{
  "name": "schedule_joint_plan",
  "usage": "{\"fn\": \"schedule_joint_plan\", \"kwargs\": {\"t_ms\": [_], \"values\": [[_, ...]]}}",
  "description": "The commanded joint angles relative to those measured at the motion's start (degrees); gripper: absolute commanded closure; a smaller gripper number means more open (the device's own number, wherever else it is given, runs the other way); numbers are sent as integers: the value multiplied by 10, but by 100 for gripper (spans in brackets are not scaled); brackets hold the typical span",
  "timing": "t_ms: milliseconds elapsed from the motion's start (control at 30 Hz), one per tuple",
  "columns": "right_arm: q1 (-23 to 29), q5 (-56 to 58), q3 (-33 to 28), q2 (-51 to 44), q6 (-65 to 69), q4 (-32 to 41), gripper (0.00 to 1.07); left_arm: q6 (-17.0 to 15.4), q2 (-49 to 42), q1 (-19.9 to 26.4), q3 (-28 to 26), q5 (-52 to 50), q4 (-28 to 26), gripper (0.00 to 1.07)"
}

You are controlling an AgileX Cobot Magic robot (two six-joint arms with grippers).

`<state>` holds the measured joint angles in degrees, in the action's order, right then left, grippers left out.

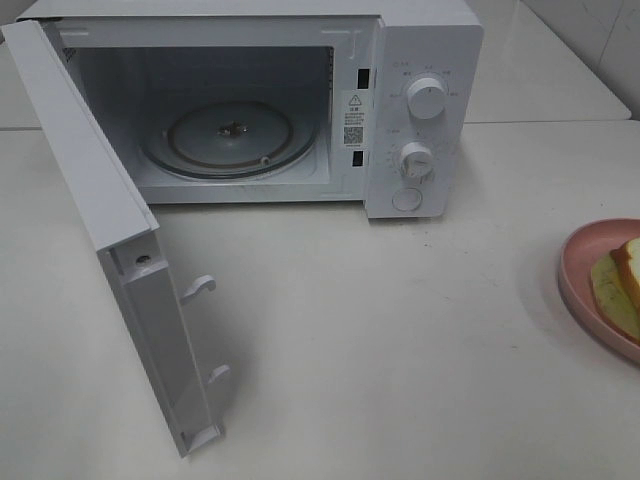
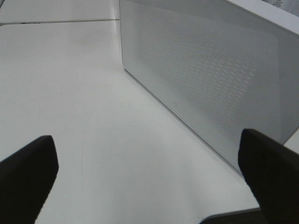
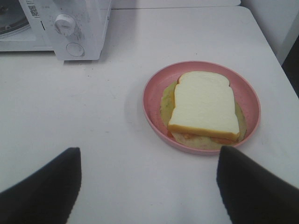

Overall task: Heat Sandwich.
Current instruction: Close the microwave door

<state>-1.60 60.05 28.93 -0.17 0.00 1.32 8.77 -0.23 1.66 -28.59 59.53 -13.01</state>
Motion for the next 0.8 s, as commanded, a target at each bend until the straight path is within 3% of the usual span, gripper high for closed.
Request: {"fn": "schedule_joint_plan", "kwargs": {"t_ms": [33,200,333,400,433,533,567,600,667,700,733,800], "values": [[-3,-6,-1,-15,0,1,31,-3,3,2,-15,-21,-4,3],[-3,-6,-1,-15,0,1,31,-3,50,2,-26,-51,1,5],[-3,-6,-1,-15,0,1,31,-3,97,2,-26,-84,1,19],[-3,-6,-1,-15,0,1,31,-3,128,2,-26,-113,1,36],[-3,-6,-1,-15,0,1,31,-3,128,2,-26,-113,1,36],[-3,-6,-1,-15,0,1,31,-3,165,2,-21,-158,1,55],[-3,-6,-1,-15,0,1,31,-3,165,2,-21,-158,1,55],[-3,-6,-1,-15,0,1,31,-2,175,2,-20,-171,1,64],[-3,-6,-1,-15,0,1,31,0,194,2,-18,-192,4,71],[-3,-6,-1,-15,0,1,31,3,213,2,-13,-214,9,82],[-3,-6,-1,-15,0,1,31,3,213,2,-13,-214,9,82],[-3,-6,-1,-15,0,1,31,14,234,2,-3,-238,12,95]]}}
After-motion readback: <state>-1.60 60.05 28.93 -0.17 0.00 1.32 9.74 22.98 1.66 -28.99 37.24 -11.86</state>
